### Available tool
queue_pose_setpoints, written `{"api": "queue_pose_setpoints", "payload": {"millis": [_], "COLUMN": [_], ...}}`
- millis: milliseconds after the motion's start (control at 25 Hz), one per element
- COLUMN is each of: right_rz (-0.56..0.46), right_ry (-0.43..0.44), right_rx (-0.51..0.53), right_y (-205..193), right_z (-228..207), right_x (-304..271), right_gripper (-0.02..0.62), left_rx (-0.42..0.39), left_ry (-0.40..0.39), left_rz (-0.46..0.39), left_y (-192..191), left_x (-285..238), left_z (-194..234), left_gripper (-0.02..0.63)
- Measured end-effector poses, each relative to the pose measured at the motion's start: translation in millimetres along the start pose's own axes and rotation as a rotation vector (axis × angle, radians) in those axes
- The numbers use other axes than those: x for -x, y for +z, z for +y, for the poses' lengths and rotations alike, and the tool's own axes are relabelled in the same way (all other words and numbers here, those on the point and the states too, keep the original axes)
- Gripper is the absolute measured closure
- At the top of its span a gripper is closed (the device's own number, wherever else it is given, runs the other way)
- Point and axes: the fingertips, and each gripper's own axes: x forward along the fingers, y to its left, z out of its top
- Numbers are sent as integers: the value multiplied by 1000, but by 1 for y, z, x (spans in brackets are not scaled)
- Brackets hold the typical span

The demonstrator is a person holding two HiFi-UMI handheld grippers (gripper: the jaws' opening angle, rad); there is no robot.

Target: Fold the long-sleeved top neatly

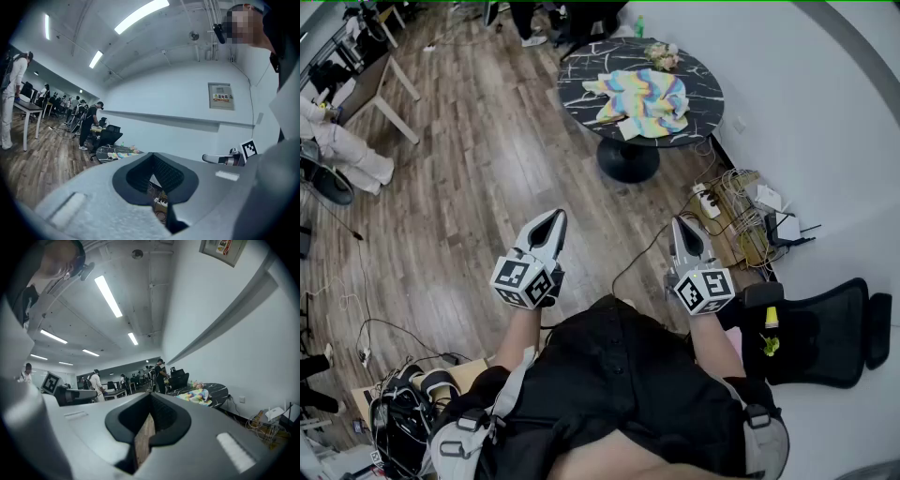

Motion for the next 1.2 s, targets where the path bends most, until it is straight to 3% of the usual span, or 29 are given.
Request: {"api": "queue_pose_setpoints", "payload": {"millis": [600, 880, 1040, 1120, 1200], "right_rz": [2, 33, -9, -22, -34], "right_ry": [30, -7, -12, 1, 2], "right_rx": [-9, -23, -60, -64, -77], "right_y": [1, -10, -1, 2, 5], "right_z": [0, -22, -36, -44, -56], "right_x": [1, 24, 38, 43, 47], "right_gripper": [591, 591, 581, 508, 474], "left_rx": [-3, 8, 7, 6, -6], "left_ry": [17, 9, 9, 7, 4], "left_rz": [17, 50, 42, 39, 41], "left_y": [-5, -20, -19, -18, -20], "left_x": [4, 0, -9, -16, -24], "left_z": [-7, -23, -35, -42, -50], "left_gripper": [598, 598, 592, 463, 403]}}
